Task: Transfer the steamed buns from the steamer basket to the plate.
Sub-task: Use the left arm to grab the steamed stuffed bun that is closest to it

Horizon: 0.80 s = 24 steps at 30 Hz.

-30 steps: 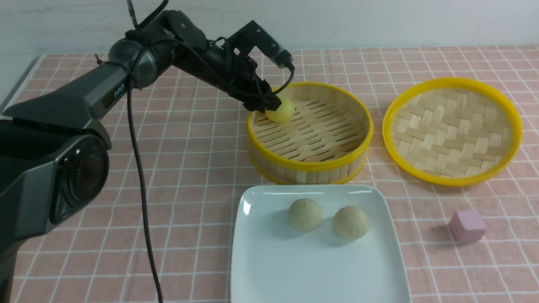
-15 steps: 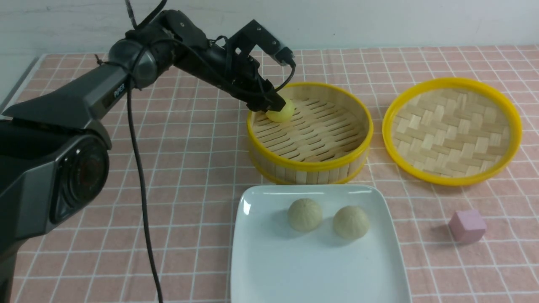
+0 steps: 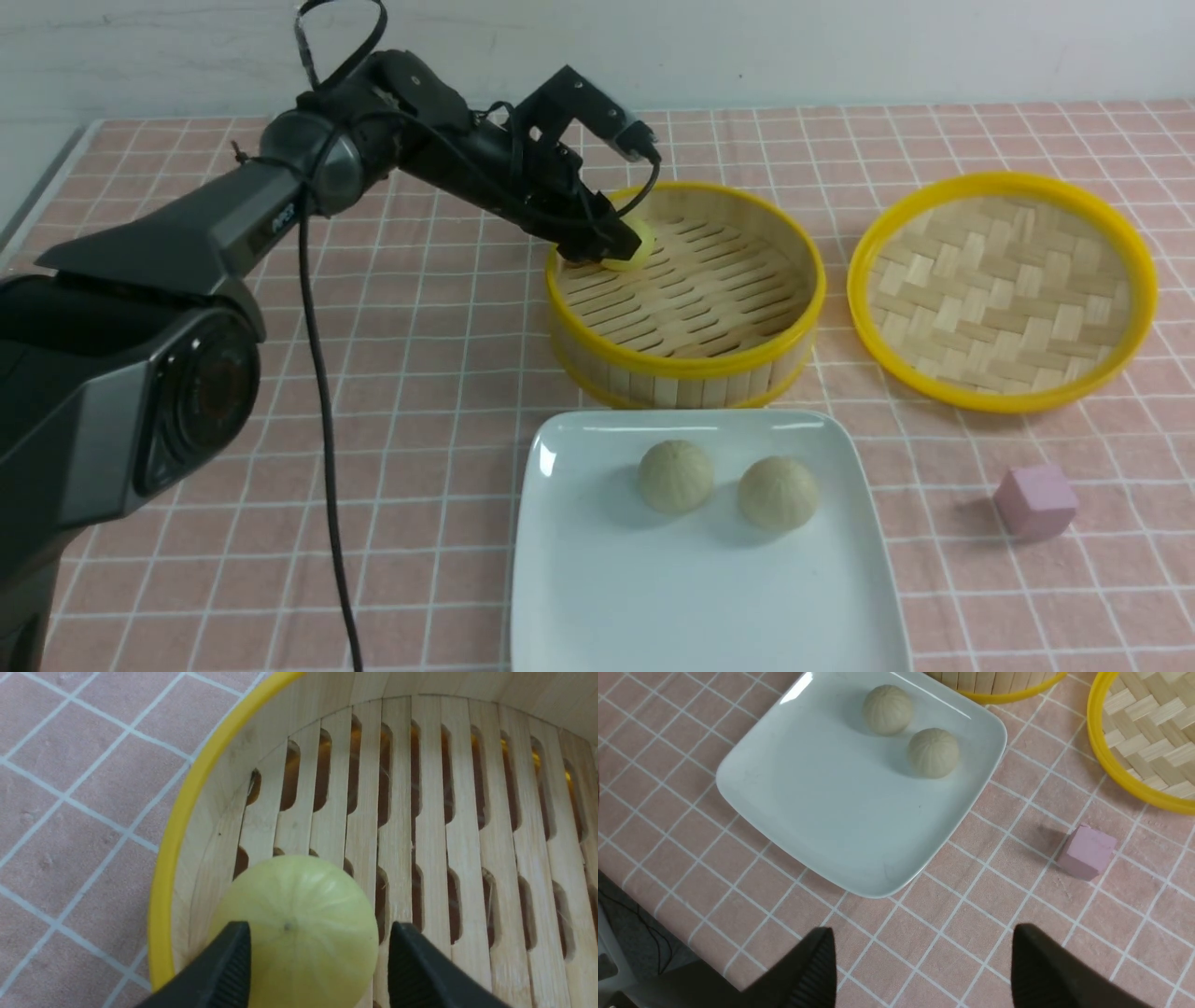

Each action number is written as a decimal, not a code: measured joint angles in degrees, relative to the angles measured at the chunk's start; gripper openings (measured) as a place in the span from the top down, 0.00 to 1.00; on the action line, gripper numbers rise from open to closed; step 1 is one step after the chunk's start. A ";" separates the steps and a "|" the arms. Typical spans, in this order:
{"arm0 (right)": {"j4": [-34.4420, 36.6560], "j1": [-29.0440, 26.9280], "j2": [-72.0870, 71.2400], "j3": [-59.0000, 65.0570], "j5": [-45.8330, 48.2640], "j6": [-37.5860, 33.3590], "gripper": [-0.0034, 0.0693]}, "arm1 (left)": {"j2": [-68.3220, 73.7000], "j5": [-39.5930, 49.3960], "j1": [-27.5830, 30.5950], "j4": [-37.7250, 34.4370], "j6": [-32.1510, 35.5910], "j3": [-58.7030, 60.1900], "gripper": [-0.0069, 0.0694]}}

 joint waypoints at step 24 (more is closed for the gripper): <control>0.00 0.00 0.00 0.00 0.00 0.00 0.27 | 0.04 -0.01 0.08 -0.87 -3.09 0.00 0.88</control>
